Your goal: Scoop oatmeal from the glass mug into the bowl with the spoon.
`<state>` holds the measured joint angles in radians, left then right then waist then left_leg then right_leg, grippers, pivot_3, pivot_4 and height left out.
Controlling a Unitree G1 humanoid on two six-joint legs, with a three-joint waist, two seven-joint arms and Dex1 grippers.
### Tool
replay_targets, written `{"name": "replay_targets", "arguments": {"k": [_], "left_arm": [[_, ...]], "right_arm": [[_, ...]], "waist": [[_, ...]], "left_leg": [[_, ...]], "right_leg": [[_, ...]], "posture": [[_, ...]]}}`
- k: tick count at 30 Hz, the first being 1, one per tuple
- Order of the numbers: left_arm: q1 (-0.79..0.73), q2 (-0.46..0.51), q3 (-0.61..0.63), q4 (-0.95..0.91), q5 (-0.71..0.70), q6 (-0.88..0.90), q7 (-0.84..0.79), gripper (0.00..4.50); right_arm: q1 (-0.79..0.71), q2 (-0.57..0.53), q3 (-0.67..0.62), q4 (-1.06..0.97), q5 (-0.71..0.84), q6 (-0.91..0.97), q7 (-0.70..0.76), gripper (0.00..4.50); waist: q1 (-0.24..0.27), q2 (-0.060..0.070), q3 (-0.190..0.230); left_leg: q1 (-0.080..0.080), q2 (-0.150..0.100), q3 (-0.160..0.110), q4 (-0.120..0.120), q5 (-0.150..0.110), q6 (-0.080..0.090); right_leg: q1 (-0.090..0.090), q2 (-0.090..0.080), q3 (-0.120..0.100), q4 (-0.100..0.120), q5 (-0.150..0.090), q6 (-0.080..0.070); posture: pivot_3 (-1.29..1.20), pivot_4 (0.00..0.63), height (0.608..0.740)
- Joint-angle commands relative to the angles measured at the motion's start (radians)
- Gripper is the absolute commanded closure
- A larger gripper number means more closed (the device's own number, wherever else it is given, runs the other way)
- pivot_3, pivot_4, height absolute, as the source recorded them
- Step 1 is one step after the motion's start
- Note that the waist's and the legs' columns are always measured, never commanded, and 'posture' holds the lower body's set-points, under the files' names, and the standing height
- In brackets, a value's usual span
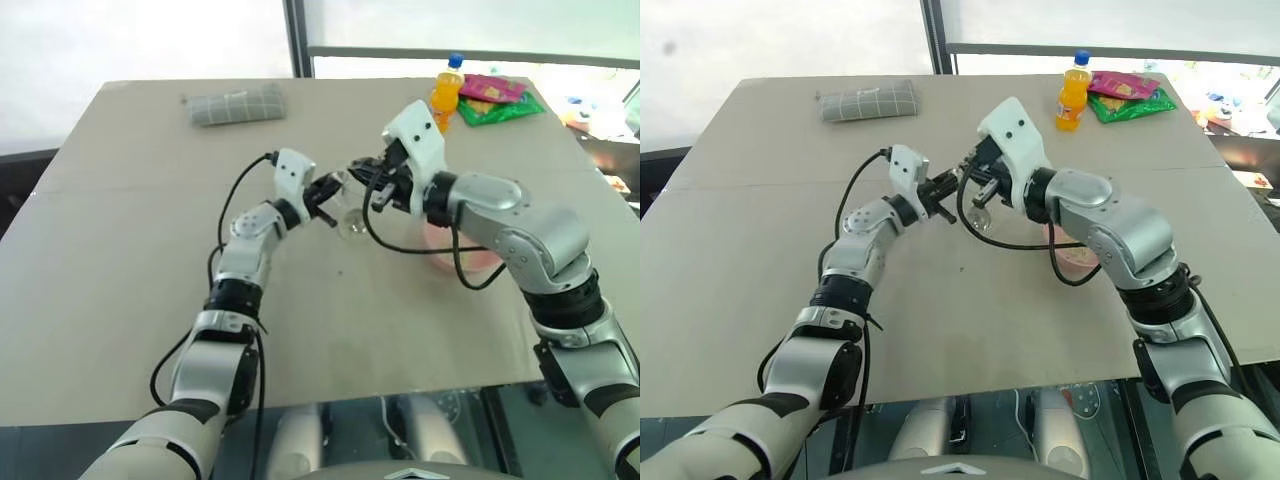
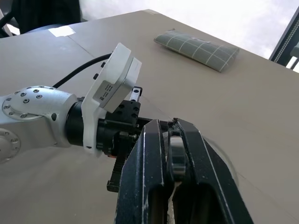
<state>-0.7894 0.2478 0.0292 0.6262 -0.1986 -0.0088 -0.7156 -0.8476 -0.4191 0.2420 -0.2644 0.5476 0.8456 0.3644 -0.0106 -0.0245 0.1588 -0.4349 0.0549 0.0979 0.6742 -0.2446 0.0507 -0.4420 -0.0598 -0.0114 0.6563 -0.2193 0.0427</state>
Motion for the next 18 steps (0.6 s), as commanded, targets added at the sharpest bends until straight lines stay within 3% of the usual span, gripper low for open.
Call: {"name": "replay_targets", "arguments": {"k": [1,8,12,15,18], "left_arm": [[-0.042,-0.009,0.005,-0.016,-0.008,-0.027,-0.008,4.47],[-0.058,-0.023,0.009,-0.007,-0.011,-0.028,-0.01,4.47],[-0.064,-0.03,0.011,-0.009,-0.012,-0.028,-0.018,4.47],[-0.055,-0.031,0.003,-0.017,-0.001,-0.037,-0.026,4.47],[-0.054,-0.037,0.002,-0.011,0.005,-0.044,-0.025,4.47]], "right_arm": [[-0.005,-0.017,-0.022,-0.024,-0.049,-0.038,0.039,4.5],[0.084,0.02,0.02,-0.031,-0.099,-0.022,0.066,4.5],[0.116,0.079,-0.023,-0.037,-0.062,0.06,0.035,4.5],[0.051,0.247,-0.269,0.008,0.097,0.246,-0.111,4.5],[-0.03,0.312,-0.468,0.067,0.169,0.364,-0.205,4.5]], "waist": [[0.0,0.0,0.0],[-0.002,0.0,0.0],[-0.002,0.0,0.0],[-0.001,0.0,0.0],[0.001,0.0,0.0]], "left_leg": [[0.0,0.0,0.0,0.0,0.0,0.0],[0.0,0.0,0.0,0.0,0.001,-0.001],[0.0,0.0,0.0,0.0,0.001,-0.001],[0.0,0.0,0.0,0.0,0.002,-0.003],[0.0,0.0,0.0,0.001,0.002,-0.003]], "right_leg": [[0.0,0.0,0.0,0.0,0.0,0.0],[0.0,0.0,0.0,0.0,0.0,0.0],[0.0,0.001,0.0,0.001,0.0,0.0],[0.0,0.001,0.0,0.001,0.0,0.0],[0.0,0.0,0.0,0.002,0.0,0.0]], "posture": [[0.0,0.15,0.74],[0.0,0.15,0.74],[0.0,0.15,0.74],[0.0,0.15,0.74],[0.0,0.15,0.74]]}}
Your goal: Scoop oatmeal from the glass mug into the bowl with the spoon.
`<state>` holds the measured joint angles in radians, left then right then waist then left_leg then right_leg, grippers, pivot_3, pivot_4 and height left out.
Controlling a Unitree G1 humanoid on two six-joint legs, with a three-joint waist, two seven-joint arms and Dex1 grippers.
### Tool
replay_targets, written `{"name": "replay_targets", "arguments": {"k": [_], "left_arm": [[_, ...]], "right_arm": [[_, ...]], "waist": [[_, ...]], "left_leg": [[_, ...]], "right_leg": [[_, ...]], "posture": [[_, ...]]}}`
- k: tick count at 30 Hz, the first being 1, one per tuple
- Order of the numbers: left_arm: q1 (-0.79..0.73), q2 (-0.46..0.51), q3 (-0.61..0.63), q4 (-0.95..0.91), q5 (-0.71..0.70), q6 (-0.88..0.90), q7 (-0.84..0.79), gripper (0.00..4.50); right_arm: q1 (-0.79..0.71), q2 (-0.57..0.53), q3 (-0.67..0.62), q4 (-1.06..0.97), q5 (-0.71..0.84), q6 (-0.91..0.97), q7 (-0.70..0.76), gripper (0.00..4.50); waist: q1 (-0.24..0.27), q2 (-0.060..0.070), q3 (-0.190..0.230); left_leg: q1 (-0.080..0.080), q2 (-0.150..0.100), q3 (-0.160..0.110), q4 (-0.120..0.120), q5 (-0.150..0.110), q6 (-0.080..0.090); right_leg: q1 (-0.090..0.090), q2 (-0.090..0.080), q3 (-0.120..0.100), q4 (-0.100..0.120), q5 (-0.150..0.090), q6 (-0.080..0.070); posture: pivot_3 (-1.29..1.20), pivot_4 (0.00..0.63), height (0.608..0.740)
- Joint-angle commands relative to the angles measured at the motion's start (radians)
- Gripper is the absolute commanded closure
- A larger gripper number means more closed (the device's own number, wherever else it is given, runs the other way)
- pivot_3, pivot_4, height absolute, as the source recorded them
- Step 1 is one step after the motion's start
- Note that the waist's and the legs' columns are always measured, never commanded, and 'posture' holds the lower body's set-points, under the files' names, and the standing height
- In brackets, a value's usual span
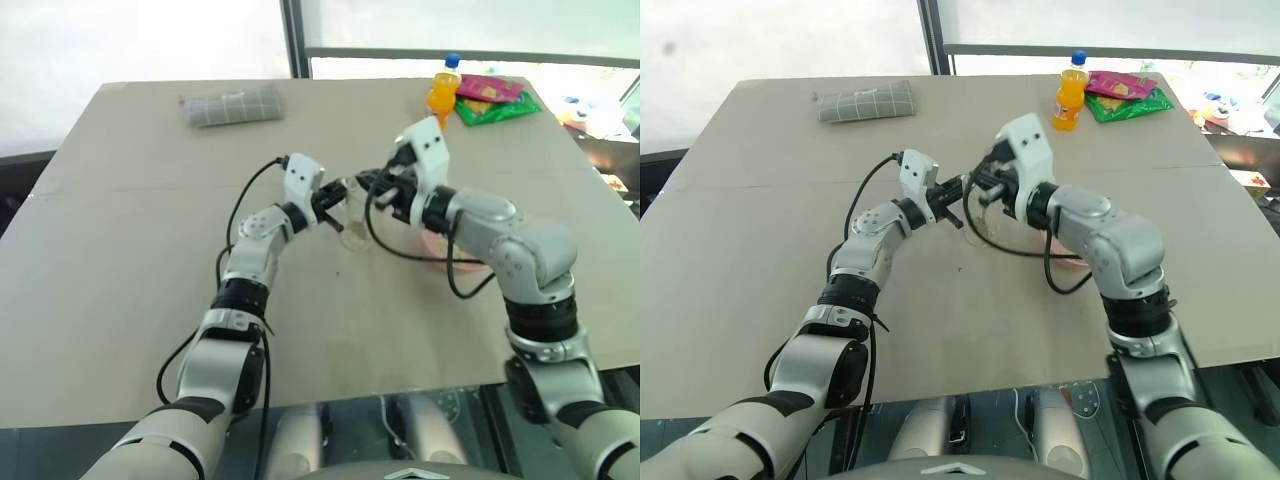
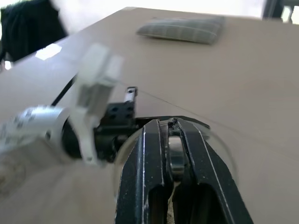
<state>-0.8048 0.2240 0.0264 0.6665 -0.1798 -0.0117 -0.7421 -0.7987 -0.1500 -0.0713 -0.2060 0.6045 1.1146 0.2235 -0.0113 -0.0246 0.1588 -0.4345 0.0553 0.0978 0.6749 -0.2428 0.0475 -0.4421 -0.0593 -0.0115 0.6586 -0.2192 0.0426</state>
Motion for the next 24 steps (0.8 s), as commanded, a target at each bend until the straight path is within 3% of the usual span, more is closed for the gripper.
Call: {"name": "replay_targets", "arguments": {"k": [1,8,17,24], "left_arm": [[-0.039,-0.018,0.003,-0.048,-0.012,-0.044,0.004,4.47],[-0.068,-0.074,0.008,0.016,-0.006,-0.093,0.05,4.47],[-0.127,-0.14,0.013,0.133,0.012,-0.156,0.077,4.47],[-0.15,-0.156,0.015,0.21,0.02,-0.203,0.073,4.47]], "right_arm": [[-0.1,0.047,-0.205,0.022,0.131,0.126,-0.084,4.5],[-0.19,0.046,-0.472,0.093,0.216,0.287,-0.212,4.5],[-0.234,-0.013,-0.649,0.125,0.235,0.348,-0.306,4.5],[-0.257,0.01,-0.84,0.11,0.279,0.407,-0.427,4.5]], "waist": [[0.001,0.0,0.0],[0.001,0.0,0.0],[-0.002,0.0,0.0],[-0.002,0.0,0.0]], "left_leg": [[0.0,0.0,0.0,0.0,0.0,0.0],[-0.001,0.0,0.0,0.0,0.0,0.0],[-0.001,0.0,0.0,-0.001,-0.003,0.004],[-0.001,0.0,0.0,-0.002,-0.003,0.004]], "right_leg": [[0.0,0.0,0.0,0.0,0.0,0.0],[0.0,0.0,0.0,-0.002,0.0,0.0],[0.0,0.0,0.0,-0.001,0.0,0.0],[0.0,0.0,0.0,-0.002,0.0,0.0]], "posture": [[0.0,0.15,0.74],[0.0,0.15,0.74],[0.0,0.15,0.74],[0.0,0.15,0.74]]}}
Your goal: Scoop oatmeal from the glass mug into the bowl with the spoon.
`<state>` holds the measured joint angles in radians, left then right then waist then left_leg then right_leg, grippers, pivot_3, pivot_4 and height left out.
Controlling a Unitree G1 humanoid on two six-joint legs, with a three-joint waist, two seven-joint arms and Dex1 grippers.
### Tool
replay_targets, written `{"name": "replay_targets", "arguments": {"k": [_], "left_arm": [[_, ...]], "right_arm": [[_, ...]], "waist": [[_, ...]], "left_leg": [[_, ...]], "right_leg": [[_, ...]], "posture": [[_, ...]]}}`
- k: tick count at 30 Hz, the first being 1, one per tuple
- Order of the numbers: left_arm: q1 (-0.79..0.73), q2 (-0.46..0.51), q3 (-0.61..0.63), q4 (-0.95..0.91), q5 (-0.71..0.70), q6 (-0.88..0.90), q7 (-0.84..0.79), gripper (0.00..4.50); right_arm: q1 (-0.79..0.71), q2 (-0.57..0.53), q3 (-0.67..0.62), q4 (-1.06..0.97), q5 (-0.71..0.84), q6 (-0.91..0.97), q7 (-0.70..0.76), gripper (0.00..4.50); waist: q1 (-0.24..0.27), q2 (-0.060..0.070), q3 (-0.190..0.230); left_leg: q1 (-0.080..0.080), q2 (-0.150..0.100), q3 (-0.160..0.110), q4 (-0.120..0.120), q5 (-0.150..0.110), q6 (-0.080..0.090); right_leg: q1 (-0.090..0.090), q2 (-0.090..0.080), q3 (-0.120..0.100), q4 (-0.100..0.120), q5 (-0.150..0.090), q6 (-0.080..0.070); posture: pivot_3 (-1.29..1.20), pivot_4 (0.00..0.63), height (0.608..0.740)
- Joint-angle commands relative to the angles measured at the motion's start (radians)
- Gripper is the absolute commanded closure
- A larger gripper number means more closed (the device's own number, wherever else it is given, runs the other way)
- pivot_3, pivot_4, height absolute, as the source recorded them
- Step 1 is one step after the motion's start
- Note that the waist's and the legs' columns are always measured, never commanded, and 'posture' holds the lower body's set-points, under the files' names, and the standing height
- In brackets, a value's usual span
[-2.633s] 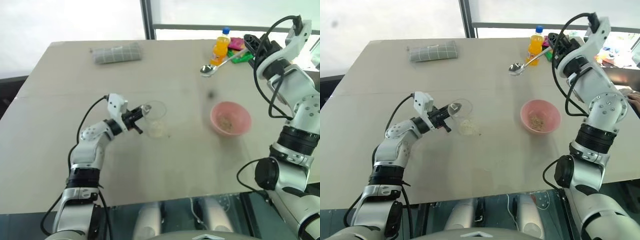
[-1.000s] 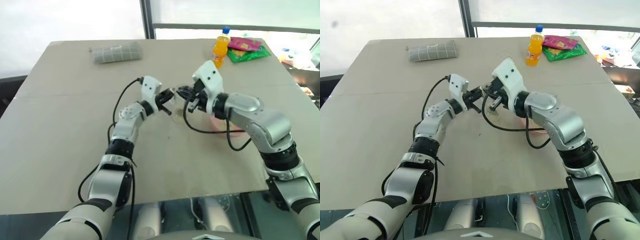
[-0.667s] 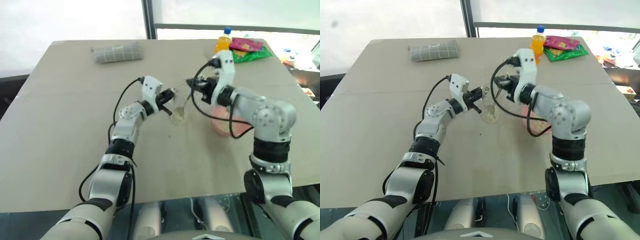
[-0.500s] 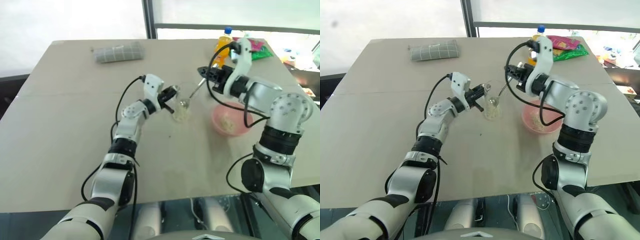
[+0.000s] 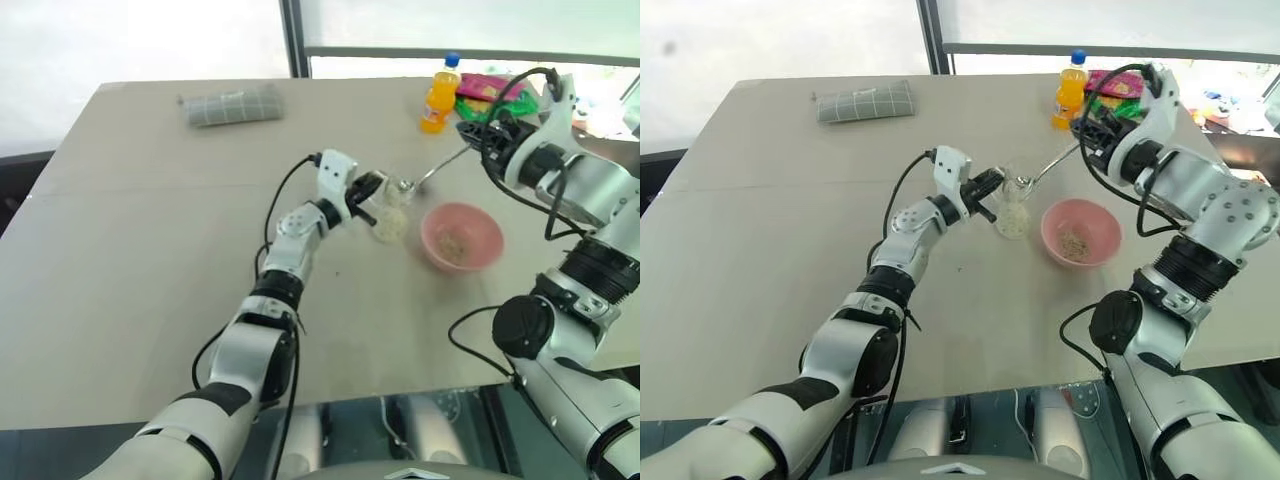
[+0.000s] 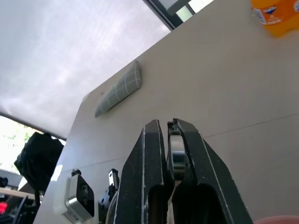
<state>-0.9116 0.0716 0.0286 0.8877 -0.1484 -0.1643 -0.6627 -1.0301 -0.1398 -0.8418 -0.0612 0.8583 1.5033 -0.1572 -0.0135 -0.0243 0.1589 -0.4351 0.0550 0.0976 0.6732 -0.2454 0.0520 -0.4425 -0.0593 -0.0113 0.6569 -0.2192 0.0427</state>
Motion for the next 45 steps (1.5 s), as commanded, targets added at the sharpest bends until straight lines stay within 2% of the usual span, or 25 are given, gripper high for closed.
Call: {"name": "replay_targets", "arguments": {"k": [1,11,19,25,31,37,45], "left_arm": [[-0.045,-0.005,0.013,-0.006,-0.011,-0.055,-0.007,4.47],[-0.037,-0.001,0.019,0.019,-0.005,-0.089,-0.019,4.47],[-0.04,0.0,0.029,0.048,-0.002,-0.133,-0.005,4.47],[-0.039,-0.01,0.029,0.068,0.003,-0.19,0.004,4.47],[-0.029,-0.015,0.033,0.086,0.0,-0.238,0.007,4.47],[-0.026,-0.019,0.037,0.095,-0.004,-0.261,0.004,4.47],[-0.019,-0.023,0.038,0.109,-0.007,-0.281,-0.005,4.47]], "right_arm": [[-0.023,0.007,-0.091,-0.042,0.032,0.028,-0.061,4.5],[-0.005,0.08,-0.286,-0.084,0.131,0.042,-0.208,4.5],[0.027,0.042,-0.286,-0.077,0.258,0.035,-0.239,4.5],[0.071,0.058,-0.261,-0.064,0.374,-0.02,-0.33,4.5],[0.181,0.087,-0.182,-0.07,0.599,-0.164,-0.472,4.5],[0.32,0.058,-0.014,-0.091,0.834,-0.378,-0.598,4.5],[0.45,-0.02,0.173,-0.129,1.027,-0.627,-0.638,4.5]], "waist": [[0.0,0.0,0.0],[0.0,0.0,0.0],[-0.001,0.0,0.0],[-0.001,0.0,0.0],[-0.001,0.001,0.0],[-0.003,0.001,0.0],[-0.003,0.001,0.0]], "left_leg": [[0.0,0.0,0.0,0.0,0.0,0.0],[0.0,0.0,0.0,0.0,0.0,0.0],[0.0,0.0,0.0,-0.001,0.0,0.0],[0.0,0.0,0.0,-0.001,0.0,0.0],[0.001,0.0,-0.001,-0.001,0.0,0.0],[0.001,0.0,-0.001,-0.001,0.0,0.0],[0.001,0.0,-0.002,-0.001,0.0,0.001]], "right_leg": [[0.0,0.0,0.0,0.0,0.0,0.0],[0.0,0.0,0.0,0.0,0.0,0.0],[0.0,0.0,0.0,0.0,0.0,0.0],[0.0,0.0,0.0,0.0,0.0,0.0],[0.0,0.0,0.001,0.0,0.0,0.0],[0.0,0.0,0.001,0.0,0.0,0.0],[0.0,0.0,0.002,0.0,0.0,0.0]], "posture": [[0.0,0.15,0.74],[0.0,0.15,0.74],[0.0,0.15,0.74],[0.0,0.15,0.74],[0.0,0.15,0.74],[0.0,0.15,0.74],[0.0,0.15,0.74]]}}
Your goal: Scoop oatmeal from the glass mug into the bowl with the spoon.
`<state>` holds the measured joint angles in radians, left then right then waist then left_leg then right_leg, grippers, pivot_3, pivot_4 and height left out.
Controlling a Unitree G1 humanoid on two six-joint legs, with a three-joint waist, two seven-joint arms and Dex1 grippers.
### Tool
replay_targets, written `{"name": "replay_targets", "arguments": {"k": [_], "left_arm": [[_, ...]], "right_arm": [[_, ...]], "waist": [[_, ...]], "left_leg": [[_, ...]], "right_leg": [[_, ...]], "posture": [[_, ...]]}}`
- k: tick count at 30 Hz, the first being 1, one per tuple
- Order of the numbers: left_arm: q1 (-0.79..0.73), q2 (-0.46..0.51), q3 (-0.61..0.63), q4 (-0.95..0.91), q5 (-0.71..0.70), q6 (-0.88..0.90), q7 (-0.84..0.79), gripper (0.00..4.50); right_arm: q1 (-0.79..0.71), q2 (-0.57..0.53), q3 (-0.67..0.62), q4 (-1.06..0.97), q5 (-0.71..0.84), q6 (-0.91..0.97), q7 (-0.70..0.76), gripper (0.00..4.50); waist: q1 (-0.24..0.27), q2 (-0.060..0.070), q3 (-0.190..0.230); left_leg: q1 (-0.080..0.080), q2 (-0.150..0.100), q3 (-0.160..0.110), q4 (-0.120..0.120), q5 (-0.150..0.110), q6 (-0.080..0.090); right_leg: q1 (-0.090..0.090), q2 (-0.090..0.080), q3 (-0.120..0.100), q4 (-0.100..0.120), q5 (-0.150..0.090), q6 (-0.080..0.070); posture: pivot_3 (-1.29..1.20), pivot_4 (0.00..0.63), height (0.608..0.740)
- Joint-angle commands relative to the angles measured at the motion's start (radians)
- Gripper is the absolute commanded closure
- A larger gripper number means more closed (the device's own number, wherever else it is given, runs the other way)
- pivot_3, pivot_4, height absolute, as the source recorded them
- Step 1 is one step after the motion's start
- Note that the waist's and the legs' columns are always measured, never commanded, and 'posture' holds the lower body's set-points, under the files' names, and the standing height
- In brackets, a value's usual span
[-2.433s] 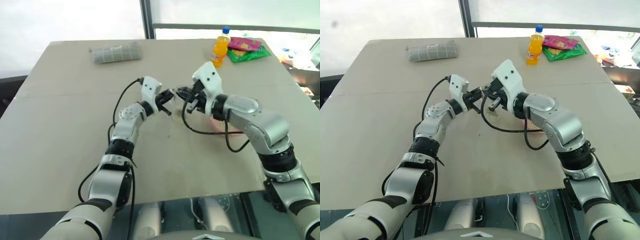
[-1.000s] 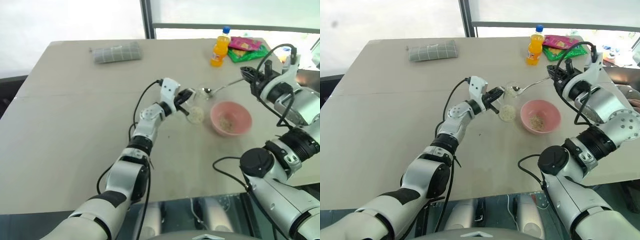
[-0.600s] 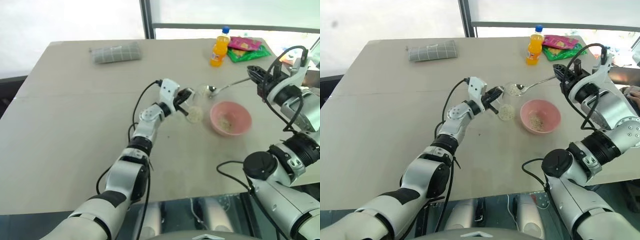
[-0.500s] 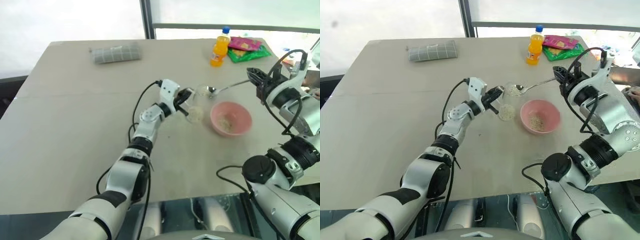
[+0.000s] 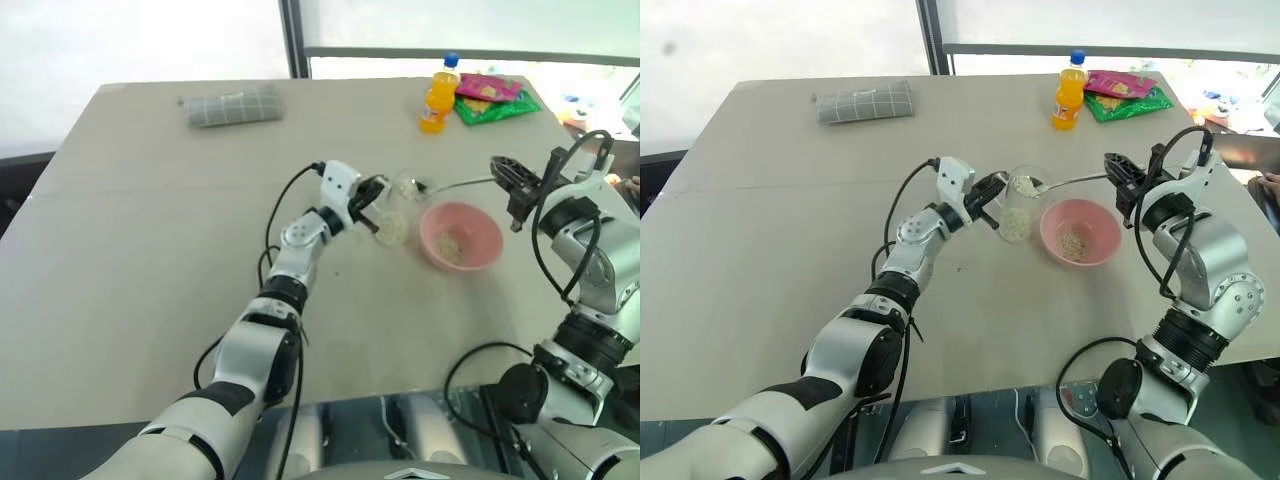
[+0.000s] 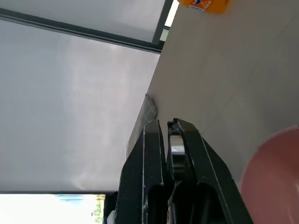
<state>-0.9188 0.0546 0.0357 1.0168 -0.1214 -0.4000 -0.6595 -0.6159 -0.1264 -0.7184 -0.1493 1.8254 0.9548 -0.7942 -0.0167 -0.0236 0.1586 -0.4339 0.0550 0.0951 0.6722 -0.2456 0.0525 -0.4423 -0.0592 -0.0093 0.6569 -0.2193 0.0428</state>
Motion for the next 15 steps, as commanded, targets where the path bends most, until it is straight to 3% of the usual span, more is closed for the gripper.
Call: {"name": "replay_targets", "arguments": {"k": [1,15], "left_arm": [[-0.012,-0.006,0.032,-0.02,-0.034,-0.046,-0.01,4.47],[-0.01,-0.019,0.043,-0.024,-0.042,-0.047,-0.044,4.47]], "right_arm": [[0.05,-0.045,0.069,-0.045,0.068,-0.098,0.004,4.5],[0.117,-0.143,0.203,-0.044,0.066,-0.286,0.134,4.5]], "waist": [[0.0,0.0,0.0],[0.002,0.0,0.0]], "left_leg": [[0.0,0.0,0.0,0.0,0.0,0.0],[0.0,0.0,0.0,0.0,0.0,0.0]], "right_leg": [[0.0,0.0,0.0,0.0,0.0,0.0],[0.0,0.0,0.0,0.0,0.0,0.0]], "posture": [[0.0,0.15,0.74],[0.0,0.15,0.74]]}}
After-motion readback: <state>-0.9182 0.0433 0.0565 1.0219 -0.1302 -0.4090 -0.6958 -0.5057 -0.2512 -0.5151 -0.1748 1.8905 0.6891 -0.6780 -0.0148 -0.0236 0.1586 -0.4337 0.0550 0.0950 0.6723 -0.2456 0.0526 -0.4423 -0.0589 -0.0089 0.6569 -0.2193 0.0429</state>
